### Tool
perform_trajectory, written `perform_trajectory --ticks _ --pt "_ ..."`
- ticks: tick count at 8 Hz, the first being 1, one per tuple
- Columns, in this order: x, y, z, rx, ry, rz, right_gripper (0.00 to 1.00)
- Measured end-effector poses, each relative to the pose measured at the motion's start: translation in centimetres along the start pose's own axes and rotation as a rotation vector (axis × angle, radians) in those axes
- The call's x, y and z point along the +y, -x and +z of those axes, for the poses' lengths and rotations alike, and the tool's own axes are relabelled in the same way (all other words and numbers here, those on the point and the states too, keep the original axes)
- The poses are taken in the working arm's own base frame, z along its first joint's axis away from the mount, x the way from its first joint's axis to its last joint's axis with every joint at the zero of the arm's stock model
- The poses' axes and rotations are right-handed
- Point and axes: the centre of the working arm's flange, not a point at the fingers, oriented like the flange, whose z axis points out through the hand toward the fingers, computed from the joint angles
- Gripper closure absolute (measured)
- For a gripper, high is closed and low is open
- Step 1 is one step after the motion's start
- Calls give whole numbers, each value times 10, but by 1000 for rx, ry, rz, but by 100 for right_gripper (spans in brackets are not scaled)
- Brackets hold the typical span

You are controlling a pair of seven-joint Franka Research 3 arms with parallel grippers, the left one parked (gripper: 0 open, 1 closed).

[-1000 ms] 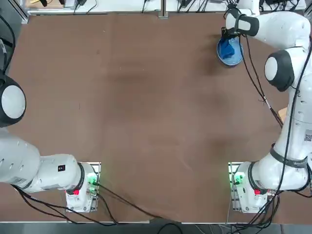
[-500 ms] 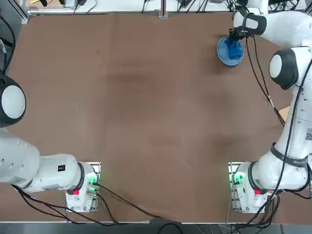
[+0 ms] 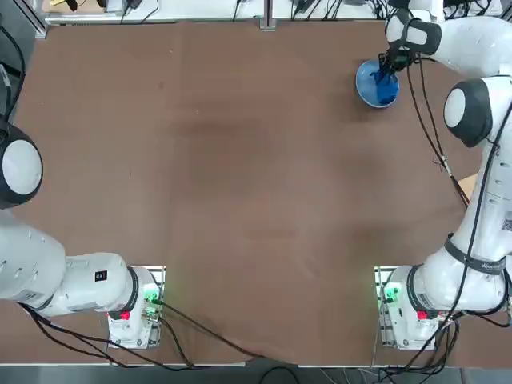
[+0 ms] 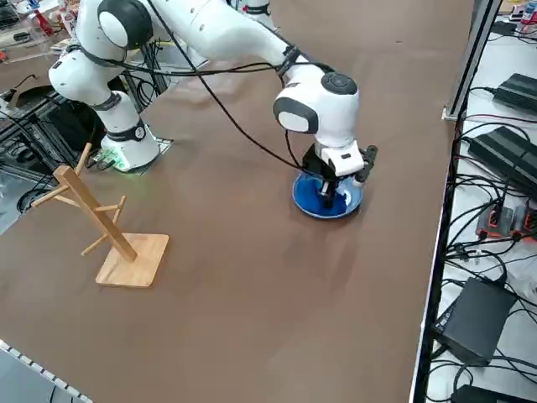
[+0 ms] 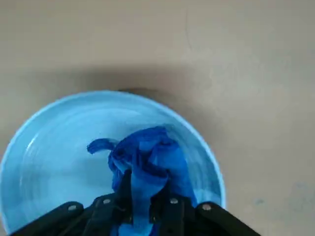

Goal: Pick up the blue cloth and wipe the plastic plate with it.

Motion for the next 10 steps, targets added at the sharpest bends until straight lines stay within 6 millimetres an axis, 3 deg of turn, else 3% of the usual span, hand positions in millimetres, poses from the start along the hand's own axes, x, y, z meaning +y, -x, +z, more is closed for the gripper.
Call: perform_trajectory --ticks 5,10 --pt "-75 3 -2 7 -50 82 91" --pt "-75 -12 2 162 -35 67 91"
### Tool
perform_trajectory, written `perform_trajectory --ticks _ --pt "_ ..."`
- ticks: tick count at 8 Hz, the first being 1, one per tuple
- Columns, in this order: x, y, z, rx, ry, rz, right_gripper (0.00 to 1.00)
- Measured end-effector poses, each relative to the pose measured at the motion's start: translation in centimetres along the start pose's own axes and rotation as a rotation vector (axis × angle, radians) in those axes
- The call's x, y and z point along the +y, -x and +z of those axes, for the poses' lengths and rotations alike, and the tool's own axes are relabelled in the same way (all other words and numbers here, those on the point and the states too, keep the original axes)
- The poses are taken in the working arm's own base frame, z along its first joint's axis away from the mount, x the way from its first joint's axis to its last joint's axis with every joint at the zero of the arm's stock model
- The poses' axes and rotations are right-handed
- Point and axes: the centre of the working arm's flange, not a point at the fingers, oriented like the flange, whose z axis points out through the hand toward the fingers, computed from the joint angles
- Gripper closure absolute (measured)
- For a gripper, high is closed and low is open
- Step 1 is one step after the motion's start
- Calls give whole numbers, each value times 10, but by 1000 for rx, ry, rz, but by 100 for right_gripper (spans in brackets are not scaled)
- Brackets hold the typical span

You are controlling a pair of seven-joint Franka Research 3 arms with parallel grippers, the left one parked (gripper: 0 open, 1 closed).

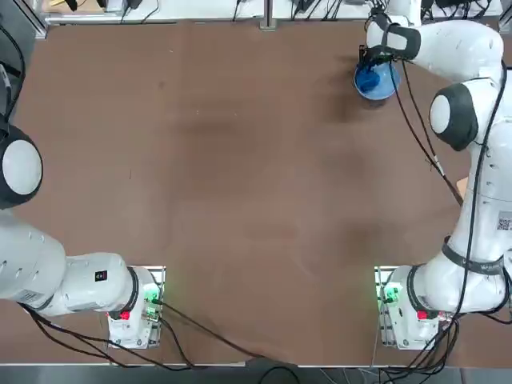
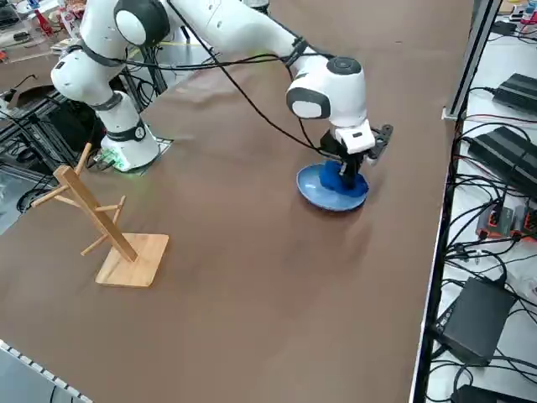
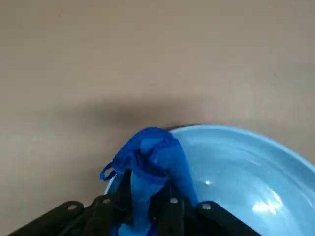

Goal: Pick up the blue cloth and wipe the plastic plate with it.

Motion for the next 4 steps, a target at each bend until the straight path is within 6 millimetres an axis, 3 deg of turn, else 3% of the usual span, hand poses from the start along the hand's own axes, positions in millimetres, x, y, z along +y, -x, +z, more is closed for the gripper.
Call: perform_trajectory --ticks 4 --pt "13 -2 -2 -29 11 13 91"
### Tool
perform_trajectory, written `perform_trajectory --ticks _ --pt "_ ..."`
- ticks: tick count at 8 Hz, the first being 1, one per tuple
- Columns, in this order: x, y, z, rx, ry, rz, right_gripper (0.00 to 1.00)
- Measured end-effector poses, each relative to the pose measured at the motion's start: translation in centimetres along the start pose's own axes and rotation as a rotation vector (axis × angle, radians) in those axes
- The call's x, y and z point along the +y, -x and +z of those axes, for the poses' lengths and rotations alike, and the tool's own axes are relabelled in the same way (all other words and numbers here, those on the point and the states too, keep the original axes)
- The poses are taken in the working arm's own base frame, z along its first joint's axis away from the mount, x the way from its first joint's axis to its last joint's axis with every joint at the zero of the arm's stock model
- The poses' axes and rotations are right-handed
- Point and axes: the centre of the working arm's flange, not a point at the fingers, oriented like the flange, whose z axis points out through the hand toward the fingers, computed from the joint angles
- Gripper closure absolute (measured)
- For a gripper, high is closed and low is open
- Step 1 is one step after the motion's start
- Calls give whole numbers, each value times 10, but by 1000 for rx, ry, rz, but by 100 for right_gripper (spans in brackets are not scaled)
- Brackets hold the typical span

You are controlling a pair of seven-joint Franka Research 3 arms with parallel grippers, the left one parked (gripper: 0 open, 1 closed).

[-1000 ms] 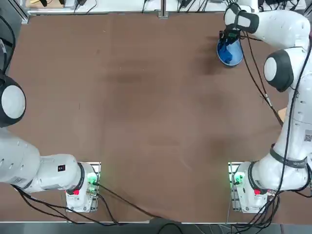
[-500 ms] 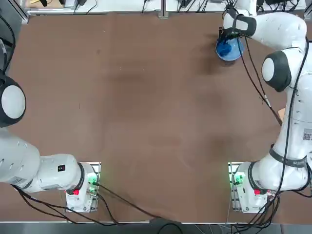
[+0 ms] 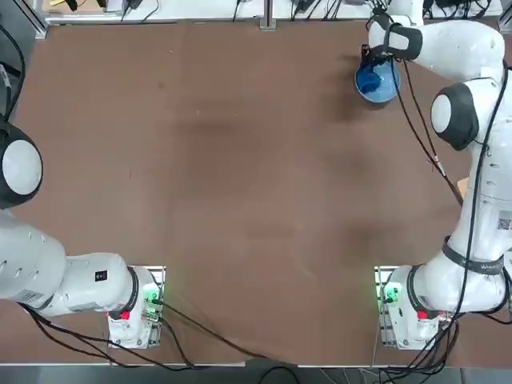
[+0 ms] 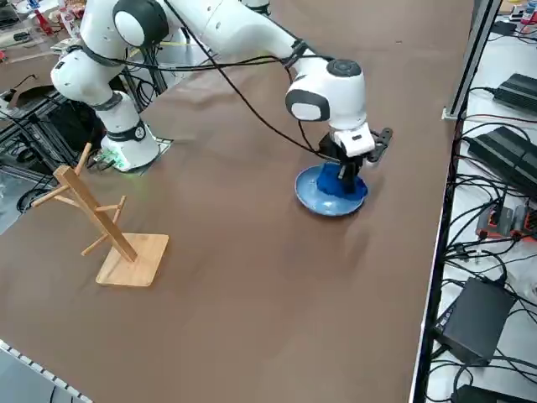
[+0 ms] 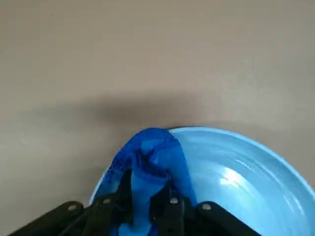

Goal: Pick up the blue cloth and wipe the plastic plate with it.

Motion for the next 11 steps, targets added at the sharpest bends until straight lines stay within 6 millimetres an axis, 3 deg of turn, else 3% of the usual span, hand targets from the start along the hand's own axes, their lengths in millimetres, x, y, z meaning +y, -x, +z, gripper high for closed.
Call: perform_trajectory --ticks 2,5,6,8,11 --pt "16 -2 -4 -50 28 -13 91" --pt "55 -1 -18 -128 54 -57 91" --pt "57 1 -23 -153 55 -57 91" --pt "44 5 -33 -183 37 -42 91" --pt "6 9 -49 -178 15 29 91"
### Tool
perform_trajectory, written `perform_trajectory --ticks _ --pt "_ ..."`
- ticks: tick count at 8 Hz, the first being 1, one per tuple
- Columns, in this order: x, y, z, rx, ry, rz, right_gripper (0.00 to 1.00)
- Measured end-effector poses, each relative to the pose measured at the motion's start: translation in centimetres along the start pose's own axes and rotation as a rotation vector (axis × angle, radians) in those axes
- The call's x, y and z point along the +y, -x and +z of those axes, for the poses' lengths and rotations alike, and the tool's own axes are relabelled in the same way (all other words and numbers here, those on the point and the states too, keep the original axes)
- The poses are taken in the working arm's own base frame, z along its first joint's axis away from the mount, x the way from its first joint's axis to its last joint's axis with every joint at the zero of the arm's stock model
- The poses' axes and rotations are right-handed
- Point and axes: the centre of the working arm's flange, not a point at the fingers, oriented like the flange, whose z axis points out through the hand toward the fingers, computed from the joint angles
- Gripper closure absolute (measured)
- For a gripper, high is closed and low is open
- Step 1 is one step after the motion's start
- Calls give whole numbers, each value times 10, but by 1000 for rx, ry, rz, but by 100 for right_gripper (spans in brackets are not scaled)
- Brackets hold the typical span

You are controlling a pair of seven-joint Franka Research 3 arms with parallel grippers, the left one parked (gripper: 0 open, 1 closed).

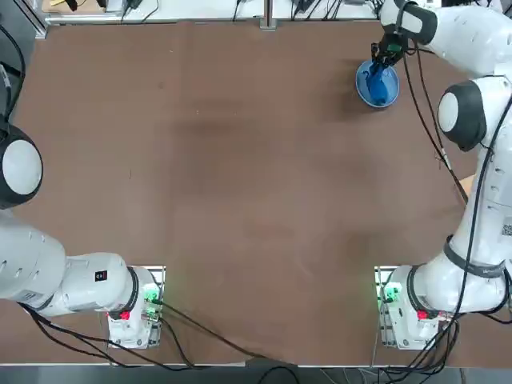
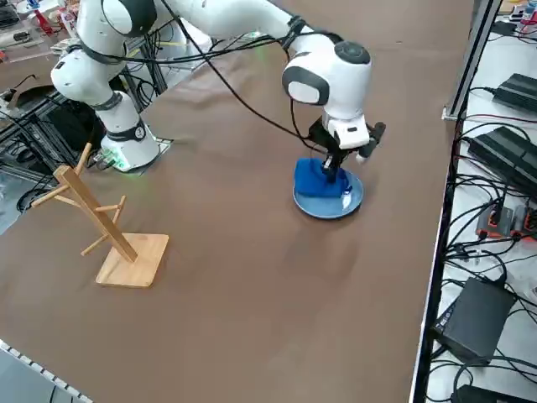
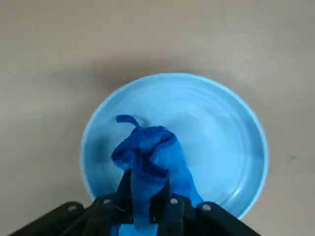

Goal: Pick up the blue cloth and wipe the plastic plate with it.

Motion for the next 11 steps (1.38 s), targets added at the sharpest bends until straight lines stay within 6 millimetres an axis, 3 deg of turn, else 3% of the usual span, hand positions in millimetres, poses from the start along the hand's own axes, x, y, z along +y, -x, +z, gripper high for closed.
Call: perform_trajectory --ticks 2,5,7,8,9,11 --pt "-18 3 -13 16 -22 34 91" --pt "-42 20 -75 0 -69 64 91" --pt "-94 52 -121 -20 -92 81 91" --pt "-128 68 -126 -30 -95 86 91" --pt "-158 84 -119 -46 -85 86 91" --pt "-194 115 -89 -101 -62 78 91"
